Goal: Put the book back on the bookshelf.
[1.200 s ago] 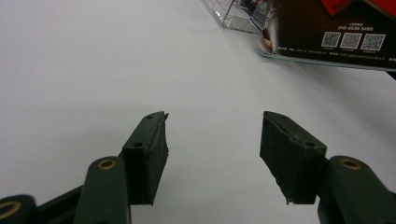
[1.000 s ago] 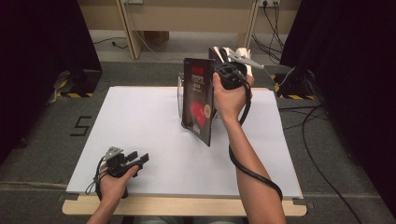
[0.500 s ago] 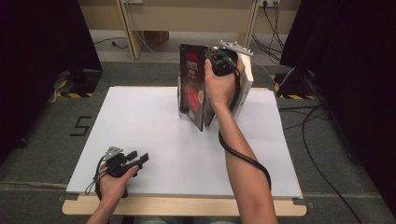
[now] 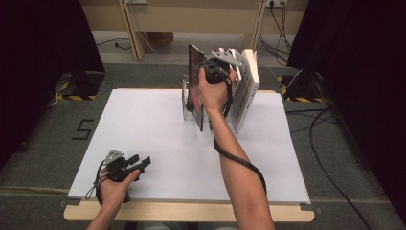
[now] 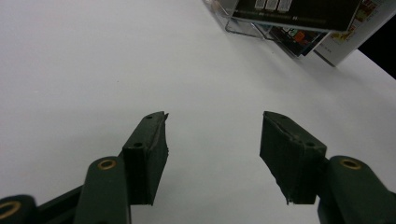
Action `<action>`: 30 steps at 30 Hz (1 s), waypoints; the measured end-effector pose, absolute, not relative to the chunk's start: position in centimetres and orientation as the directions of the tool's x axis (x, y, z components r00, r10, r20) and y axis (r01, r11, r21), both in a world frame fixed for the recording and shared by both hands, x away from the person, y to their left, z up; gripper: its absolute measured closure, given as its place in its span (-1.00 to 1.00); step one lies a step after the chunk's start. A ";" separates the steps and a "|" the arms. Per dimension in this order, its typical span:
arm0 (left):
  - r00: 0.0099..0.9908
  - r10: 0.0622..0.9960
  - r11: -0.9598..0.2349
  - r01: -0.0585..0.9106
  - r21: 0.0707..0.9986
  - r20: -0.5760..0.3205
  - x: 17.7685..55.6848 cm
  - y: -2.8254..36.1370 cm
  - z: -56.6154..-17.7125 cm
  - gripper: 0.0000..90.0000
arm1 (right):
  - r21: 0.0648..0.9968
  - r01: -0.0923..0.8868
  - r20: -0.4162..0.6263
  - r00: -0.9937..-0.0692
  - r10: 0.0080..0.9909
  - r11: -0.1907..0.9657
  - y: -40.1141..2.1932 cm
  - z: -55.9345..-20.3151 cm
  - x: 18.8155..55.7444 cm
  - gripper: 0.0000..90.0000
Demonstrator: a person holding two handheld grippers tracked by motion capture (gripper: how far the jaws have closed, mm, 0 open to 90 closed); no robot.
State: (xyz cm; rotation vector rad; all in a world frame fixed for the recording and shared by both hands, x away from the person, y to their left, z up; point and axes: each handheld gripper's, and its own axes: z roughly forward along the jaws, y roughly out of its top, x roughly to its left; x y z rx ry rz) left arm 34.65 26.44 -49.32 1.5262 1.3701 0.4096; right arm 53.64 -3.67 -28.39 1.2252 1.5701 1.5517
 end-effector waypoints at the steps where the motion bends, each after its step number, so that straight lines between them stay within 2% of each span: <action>1: 0.298 0.885 0.148 0.548 0.823 -0.357 34.7 26.4 -49.4 -0.10 | 0.978 0.176 0.177 -0.394 0.902 -0.115 -3.7 -28.7 53.1 0.94; 4: 0.301 0.886 0.142 0.550 0.823 -0.354 34.6 26.2 -49.4 -0.10 | 0.975 0.188 0.192 -0.423 0.885 -0.122 -3.9 -28.9 51.4 0.89; 8: 0.313 0.883 0.134 0.546 0.827 -0.350 34.5 25.8 -49.2 -0.10 | 0.971 0.218 0.188 -0.422 0.887 -0.102 -4.5 -29.1 49.3 0.68; 11: 0.314 0.880 0.137 0.549 0.825 -0.355 34.5 25.6 -49.3 -0.11 | 0.957 0.281 0.189 -0.404 0.895 -0.075 -5.0 -29.8 48.9 0.53; 15: 0.314 0.880 0.137 0.550 0.824 -0.356 34.5 25.6 -49.3 -0.11 | 0.919 0.389 0.241 -0.410 0.880 -0.070 -5.6 -30.7 49.4 0.55; 17: 0.312 0.881 0.138 0.549 0.824 -0.355 34.5 25.7 -49.3 -0.10 | 0.912 0.407 0.228 -0.397 0.889 -0.051 -5.7 -30.7 49.6 0.59; 23: 0.309 0.881 0.141 0.551 0.823 -0.358 34.6 25.8 -49.3 -0.10 | 0.868 0.496 0.241 -0.348 0.906 -0.040 -5.7 -30.0 50.4 0.89; 26: 0.314 0.882 0.135 0.547 0.826 -0.352 34.4 25.7 -49.2 -0.10 | 0.855 0.516 0.258 -0.331 0.908 -0.055 -5.4 -29.8 50.8 0.94; 30: 0.314 0.883 0.135 0.543 0.829 -0.349 34.4 25.8 -49.2 -0.10 | 0.881 0.472 0.227 -0.345 0.911 -0.041 -4.5 -28.9 51.0 0.95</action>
